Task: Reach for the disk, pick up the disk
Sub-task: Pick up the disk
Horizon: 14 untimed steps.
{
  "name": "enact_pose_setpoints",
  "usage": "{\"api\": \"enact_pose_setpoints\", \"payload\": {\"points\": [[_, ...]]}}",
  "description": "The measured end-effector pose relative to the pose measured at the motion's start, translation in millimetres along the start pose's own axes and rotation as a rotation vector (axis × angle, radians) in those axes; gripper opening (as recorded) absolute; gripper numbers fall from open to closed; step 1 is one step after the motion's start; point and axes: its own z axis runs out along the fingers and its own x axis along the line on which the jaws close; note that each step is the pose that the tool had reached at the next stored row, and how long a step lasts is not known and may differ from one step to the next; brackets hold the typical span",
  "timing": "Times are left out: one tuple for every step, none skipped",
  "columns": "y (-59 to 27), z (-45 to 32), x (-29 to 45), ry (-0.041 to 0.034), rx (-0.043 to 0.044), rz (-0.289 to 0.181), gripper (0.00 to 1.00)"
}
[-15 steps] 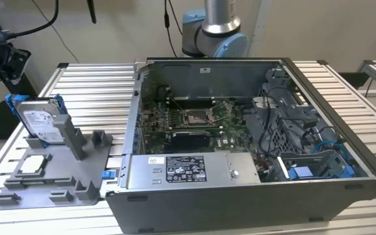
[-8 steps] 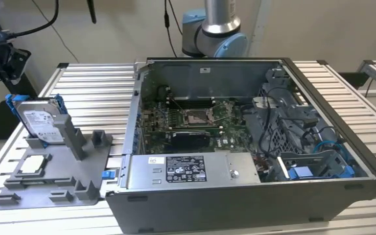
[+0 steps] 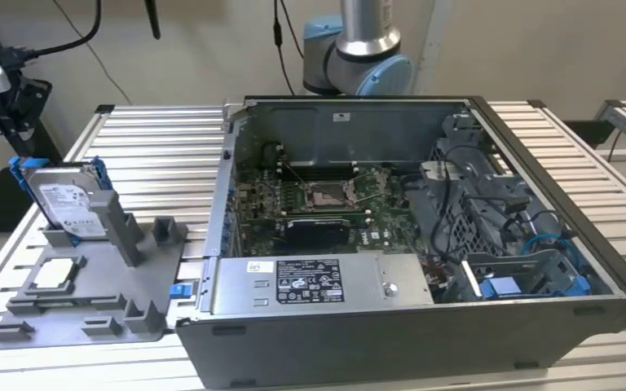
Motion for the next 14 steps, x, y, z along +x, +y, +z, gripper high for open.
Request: {"api": "enact_pose_setpoints", "payload": {"points": [[0.0, 0.0, 0.0, 0.0006, 0.0000, -0.017, 0.00], [0.0, 0.0, 0.0, 0.0013, -0.0001, -0.036, 0.00], [0.0, 0.0, 0.0, 0.0020, -0.0001, -0.054, 0.00], [0.0, 0.0, 0.0, 0.0026, -0.0001, -0.072, 0.00], [0.0, 0.0, 0.0, 0.0032, -0.0002, -0.090, 0.00], [0.0, 0.0, 0.0, 0.0040, -0.0003, -0.108, 0.00], [0.0, 0.0, 0.0, 0.0051, -0.0004, -0.142, 0.00], [0.0, 0.0, 0.0, 0.0063, -0.0004, -0.174, 0.00], [0.0, 0.0, 0.0, 0.0070, -0.0005, -0.192, 0.00], [0.0, 0.0, 0.0, 0.0077, -0.0005, -0.210, 0.00], [0.0, -0.1, 0.0, 0.0083, -0.0005, -0.229, 0.00], [0.0, 0.0, 0.0, 0.0088, -0.0006, -0.247, 0.00], [0.0, 0.0, 0.0, 0.0093, -0.0006, -0.265, 0.00], [0.0, 0.0, 0.0, 0.0097, -0.0006, -0.285, 0.00]]}}
